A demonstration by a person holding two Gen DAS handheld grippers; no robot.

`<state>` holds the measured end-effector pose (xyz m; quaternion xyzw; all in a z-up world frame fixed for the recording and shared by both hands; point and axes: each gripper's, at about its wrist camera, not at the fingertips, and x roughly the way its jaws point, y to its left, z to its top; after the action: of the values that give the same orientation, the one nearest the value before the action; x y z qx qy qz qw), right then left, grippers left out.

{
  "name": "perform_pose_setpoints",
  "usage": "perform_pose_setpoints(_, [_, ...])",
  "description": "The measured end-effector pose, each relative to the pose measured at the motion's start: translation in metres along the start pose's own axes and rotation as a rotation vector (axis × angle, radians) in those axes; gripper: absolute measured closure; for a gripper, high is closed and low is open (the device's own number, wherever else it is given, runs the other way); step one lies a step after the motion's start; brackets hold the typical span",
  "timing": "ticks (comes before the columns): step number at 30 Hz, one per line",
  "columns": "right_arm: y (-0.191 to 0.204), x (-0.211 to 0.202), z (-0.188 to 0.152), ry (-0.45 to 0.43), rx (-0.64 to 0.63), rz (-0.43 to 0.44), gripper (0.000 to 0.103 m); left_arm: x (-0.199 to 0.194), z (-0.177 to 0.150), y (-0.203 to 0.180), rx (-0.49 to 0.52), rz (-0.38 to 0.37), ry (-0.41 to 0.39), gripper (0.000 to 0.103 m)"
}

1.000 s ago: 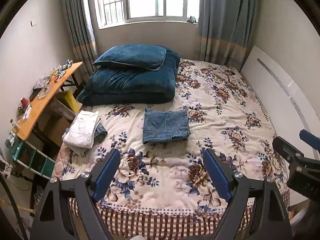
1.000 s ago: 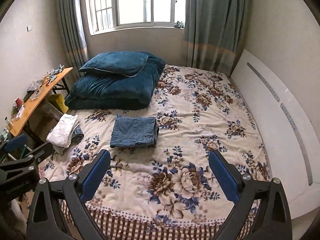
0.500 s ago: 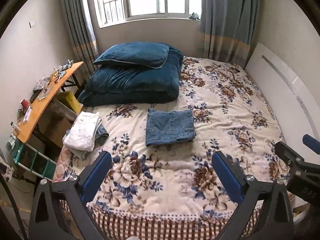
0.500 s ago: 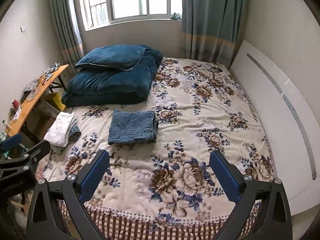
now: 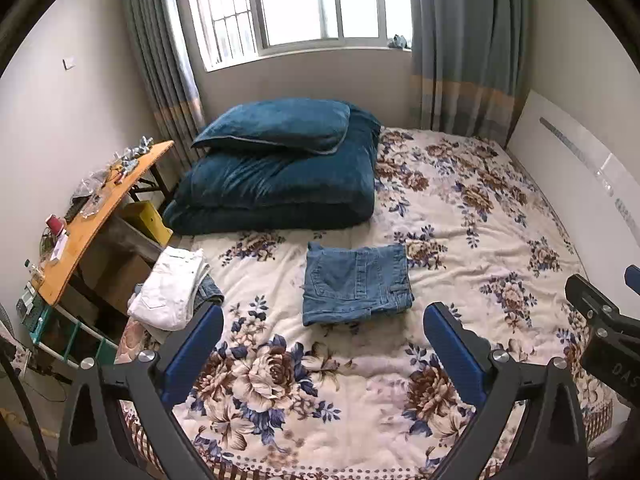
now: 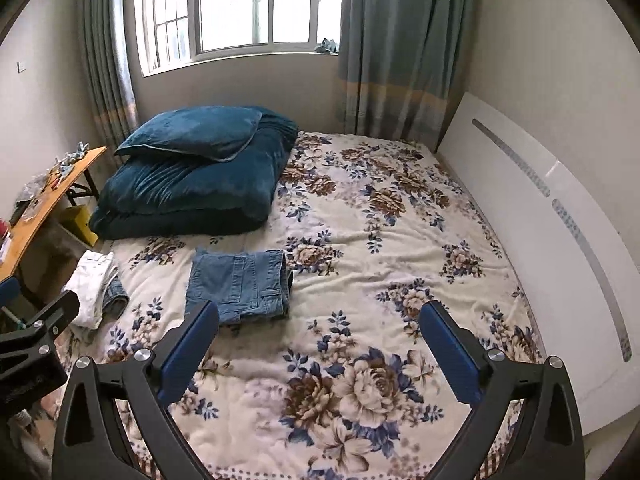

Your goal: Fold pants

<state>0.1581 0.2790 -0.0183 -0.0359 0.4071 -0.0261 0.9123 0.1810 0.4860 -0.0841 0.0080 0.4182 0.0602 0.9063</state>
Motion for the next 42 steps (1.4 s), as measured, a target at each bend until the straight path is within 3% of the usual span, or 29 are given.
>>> perform_pose_setpoints(15, [0.007, 0.026, -0.016, 0.056, 0.001, -0.002, 0.001, 0.017, -0.004, -0.002, -0.003, -0.004, 0.056, 0.000])
perform_pose_setpoints(42, [0.011, 0.029, -0.029, 0.074, -0.004, 0.028, 0.001, 0.019, -0.005, 0.001, -0.007, -0.002, 0.053, 0.000])
